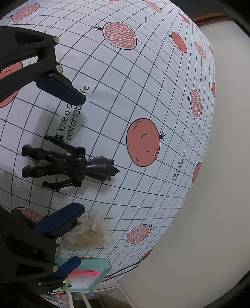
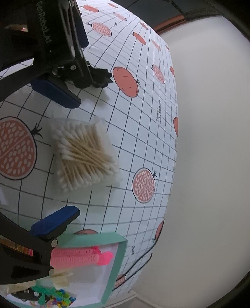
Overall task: Organize objects
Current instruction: 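Grasp the black figurine with the left gripper while the right grasps the cotton swab bag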
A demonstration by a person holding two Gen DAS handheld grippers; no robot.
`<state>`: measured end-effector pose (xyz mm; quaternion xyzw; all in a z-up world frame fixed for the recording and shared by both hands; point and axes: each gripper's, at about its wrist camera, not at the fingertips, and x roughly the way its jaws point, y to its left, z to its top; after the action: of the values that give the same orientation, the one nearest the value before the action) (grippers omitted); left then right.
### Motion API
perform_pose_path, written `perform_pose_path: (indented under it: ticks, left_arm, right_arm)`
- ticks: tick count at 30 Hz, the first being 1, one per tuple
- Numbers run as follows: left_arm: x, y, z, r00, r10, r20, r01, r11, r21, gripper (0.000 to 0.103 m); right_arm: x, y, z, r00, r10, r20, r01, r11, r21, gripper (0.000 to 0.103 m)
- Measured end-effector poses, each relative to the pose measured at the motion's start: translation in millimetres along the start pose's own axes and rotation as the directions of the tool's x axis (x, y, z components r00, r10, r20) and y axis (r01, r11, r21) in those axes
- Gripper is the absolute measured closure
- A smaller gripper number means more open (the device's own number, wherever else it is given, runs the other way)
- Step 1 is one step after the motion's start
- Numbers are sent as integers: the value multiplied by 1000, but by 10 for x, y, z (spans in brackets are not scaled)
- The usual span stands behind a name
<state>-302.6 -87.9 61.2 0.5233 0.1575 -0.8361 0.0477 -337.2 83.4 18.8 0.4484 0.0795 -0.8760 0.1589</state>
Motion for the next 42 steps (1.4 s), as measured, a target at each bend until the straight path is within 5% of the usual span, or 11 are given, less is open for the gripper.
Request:
perform_pose_path:
  ticks: [3, 13, 26, 30, 42]
  left_arm:
    - [11, -13, -8, 1000, -6, -6, 6, 1000, 2, 12]
    - [81, -26, -11, 1000, -6, -19, 7, 1000, 3, 13]
    - [92, -92, -4, 1000, 28, -11, -28, 999, 24, 36]
    - [58, -52, 12, 999, 41, -5, -40, 999, 15, 57]
    - [-42, 22, 35, 999, 42, 8, -42, 999, 6, 60]
  right_arm:
    - [46, -1, -23, 1000, -10, -11, 10, 1000, 3, 8]
    - [110, -73, -42, 1000, -16, -17, 17, 999, 32, 17]
    - [107, -63, -44, 1000, -14, -12, 15, 1000, 18, 31]
    - [101, -64, -47, 1000, -13, -12, 14, 1000, 17, 33]
    - [63, -93, -56, 1000, -15, -15, 15, 1000, 22, 36]
